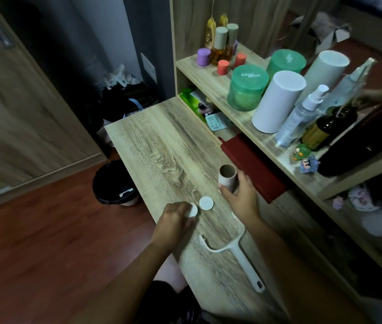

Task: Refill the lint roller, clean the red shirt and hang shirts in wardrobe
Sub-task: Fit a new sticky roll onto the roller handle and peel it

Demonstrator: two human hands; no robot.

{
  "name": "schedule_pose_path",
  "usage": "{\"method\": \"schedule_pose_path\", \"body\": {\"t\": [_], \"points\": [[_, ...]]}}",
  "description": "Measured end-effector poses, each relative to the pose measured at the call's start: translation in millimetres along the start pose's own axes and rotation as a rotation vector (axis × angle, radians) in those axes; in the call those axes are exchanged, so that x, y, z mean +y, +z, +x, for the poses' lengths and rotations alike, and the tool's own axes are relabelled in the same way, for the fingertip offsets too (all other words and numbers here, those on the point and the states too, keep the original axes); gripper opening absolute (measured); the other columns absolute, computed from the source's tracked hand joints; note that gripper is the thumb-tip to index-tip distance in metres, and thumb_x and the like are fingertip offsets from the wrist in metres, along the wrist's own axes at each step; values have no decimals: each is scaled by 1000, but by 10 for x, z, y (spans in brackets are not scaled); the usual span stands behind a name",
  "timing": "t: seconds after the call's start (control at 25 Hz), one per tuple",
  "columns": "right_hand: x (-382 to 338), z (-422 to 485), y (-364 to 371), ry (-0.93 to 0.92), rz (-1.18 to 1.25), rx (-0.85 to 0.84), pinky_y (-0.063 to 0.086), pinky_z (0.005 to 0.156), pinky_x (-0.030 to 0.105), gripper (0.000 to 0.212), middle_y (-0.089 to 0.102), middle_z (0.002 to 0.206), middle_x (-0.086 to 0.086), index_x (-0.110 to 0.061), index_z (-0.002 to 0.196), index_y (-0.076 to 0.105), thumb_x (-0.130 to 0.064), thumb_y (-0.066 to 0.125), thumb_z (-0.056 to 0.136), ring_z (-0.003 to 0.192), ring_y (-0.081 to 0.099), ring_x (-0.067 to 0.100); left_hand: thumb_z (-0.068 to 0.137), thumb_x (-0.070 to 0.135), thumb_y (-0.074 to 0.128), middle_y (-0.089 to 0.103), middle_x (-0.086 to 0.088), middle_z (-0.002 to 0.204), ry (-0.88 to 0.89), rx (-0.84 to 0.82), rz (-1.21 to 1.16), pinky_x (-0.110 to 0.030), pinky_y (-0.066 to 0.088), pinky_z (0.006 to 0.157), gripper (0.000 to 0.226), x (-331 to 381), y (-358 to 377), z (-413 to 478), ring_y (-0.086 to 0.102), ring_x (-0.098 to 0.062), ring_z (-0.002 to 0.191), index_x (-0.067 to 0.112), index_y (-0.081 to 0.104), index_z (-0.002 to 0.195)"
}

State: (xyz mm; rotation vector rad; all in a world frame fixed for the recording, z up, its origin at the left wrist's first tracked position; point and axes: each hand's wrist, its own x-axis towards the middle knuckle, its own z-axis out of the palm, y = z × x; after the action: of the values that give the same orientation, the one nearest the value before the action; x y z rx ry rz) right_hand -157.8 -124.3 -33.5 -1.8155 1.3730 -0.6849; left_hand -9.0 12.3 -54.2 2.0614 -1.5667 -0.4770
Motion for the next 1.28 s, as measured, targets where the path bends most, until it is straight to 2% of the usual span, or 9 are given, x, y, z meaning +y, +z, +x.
{"method": "schedule_pose_path", "body": {"t": [0.12,0.2,0.28,0.52,0.64,0.76,0.92,1.12,1.28], "points": [[-136,-223,-129,-114,88,-83,40,76,4,49,48,103,0,-16,117,57,-15,76,73,89,53,-2,82,28,68,67,6,109,-171,224,-371,-18,44,82,27,268,-356,88,61,-9,99,21,64,108],[-197,-362,-187,-142,114,-144,40,73,1,49,48,102,1,-18,116,58,-14,77,71,90,52,-9,80,24,72,68,14,102,-210,207,-659,-14,48,75,23,472,-572,124,64,-3,92,30,64,100],[-251,-461,-199,-154,128,-220,41,75,2,51,48,105,0,-22,118,57,-14,77,71,93,52,-9,78,21,72,68,18,99,-176,162,-790,-10,47,72,24,592,-662,93,65,-2,91,35,64,97],[-369,-540,-170,-232,67,-230,42,79,4,56,49,106,4,-21,122,58,-10,75,70,97,54,0,73,24,77,67,11,113,-144,197,-733,-8,47,77,31,530,-616,4,63,-5,104,27,66,102],[-410,-551,-173,-255,49,-225,48,82,20,57,49,105,0,-22,123,58,-15,77,69,98,55,6,71,29,76,68,8,114,-161,198,-756,-18,50,85,32,475,-629,-30,63,-8,104,27,67,102],[-468,-563,-176,-278,53,-228,51,82,26,57,49,105,-2,-23,123,57,-23,75,69,99,56,10,72,18,77,69,3,113,-177,153,-875,-30,50,93,30,476,-675,-45,64,-9,105,22,69,101],[-522,-551,-168,-289,37,-220,51,82,26,55,52,106,-4,-22,121,58,-22,78,70,98,57,9,72,9,76,66,2,117,-184,144,-954,-31,46,98,27,454,-723,-68,62,-6,110,16,71,97],[-558,-515,-141,-313,15,-225,48,79,20,52,53,107,-7,-20,118,60,-21,79,69,96,57,7,72,21,78,59,14,122,-210,169,-879,-27,47,95,22,404,-717,-87,60,-4,111,29,72,91],[-638,-543,-117,-319,59,-296,44,79,8,55,50,106,-13,-17,122,57,-16,77,71,100,52,-8,70,30,79,69,12,102,-195,212,-797,-24,53,81,24,442,-769,-150,65,1,94,20,63,85]]}}
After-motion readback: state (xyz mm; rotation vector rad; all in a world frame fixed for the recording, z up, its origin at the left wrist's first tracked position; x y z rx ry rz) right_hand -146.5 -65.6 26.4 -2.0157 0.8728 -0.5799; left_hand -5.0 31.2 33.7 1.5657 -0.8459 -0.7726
